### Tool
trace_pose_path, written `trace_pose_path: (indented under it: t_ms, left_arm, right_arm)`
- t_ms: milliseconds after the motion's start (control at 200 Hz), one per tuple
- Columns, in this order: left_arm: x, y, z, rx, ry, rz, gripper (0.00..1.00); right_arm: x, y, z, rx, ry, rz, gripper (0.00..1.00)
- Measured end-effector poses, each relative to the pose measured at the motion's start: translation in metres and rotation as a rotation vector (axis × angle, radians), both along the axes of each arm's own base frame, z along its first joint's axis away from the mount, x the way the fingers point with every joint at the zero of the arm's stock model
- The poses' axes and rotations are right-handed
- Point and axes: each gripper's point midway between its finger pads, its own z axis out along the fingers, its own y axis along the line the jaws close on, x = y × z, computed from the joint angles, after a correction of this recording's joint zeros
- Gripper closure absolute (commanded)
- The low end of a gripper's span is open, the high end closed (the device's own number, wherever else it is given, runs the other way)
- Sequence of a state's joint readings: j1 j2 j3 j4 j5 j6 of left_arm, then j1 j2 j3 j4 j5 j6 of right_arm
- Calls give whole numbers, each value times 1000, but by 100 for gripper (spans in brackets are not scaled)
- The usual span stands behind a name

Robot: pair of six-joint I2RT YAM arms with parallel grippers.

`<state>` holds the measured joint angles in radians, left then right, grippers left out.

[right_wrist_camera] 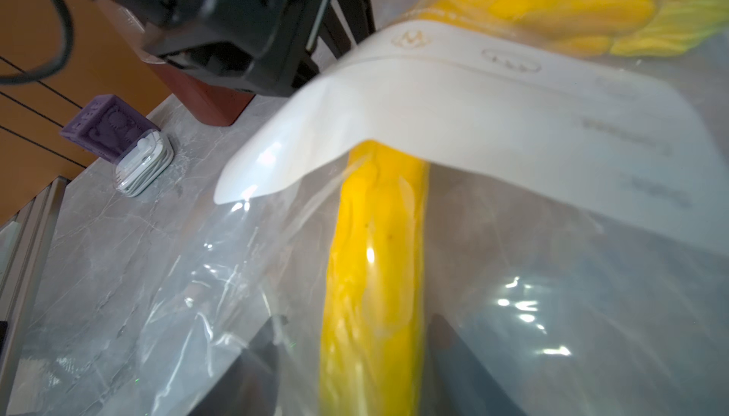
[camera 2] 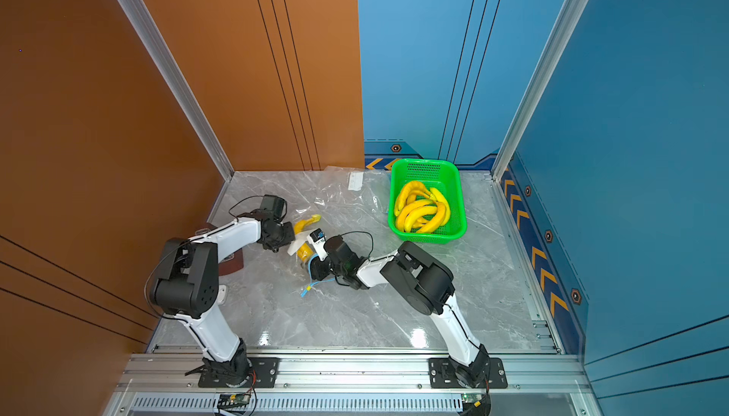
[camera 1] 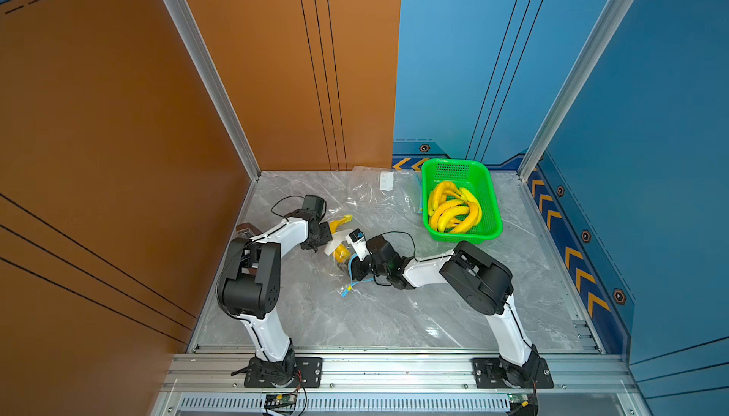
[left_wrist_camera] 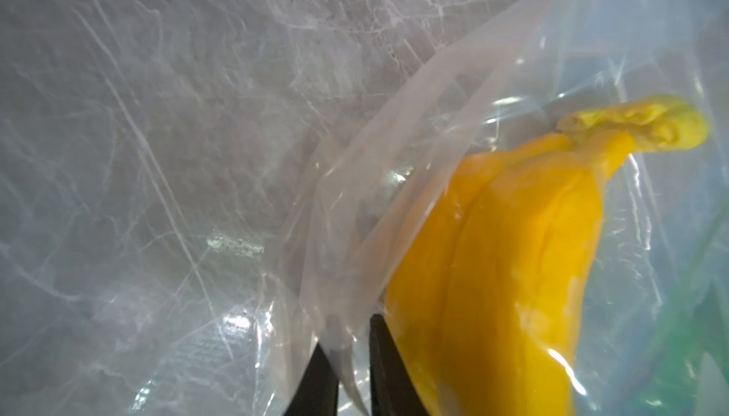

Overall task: Open the zip-top bag and take out the banana
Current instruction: Pick up the banana from the zipper food storage bag.

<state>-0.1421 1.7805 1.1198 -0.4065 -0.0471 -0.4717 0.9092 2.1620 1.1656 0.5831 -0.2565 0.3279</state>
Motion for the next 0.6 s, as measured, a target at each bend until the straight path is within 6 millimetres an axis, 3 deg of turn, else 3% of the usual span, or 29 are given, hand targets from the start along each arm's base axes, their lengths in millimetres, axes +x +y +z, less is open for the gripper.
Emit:
trace_pose_path:
  t_ms: [160, 265, 375, 540, 596]
  left_arm:
    - [1, 10, 0, -2, 0, 23, 100]
    - [2, 20, 0, -7, 0, 50, 100]
    - [4, 28, 2, -7, -5, 71, 100]
    - [10, 33, 8, -16, -22, 83, 100]
    - [10, 33, 8, -16, -22, 82, 100]
  right_arm:
    - [-2, -5, -4, -12, 2, -11, 68]
    - [-6, -14, -4, -25, 4, -24, 73]
    - [-12, -23, 8, -24, -9, -36, 74]
    - [-17, -19, 27, 8, -35, -28, 77]
    - [-18, -19, 26, 7, -34, -26, 67]
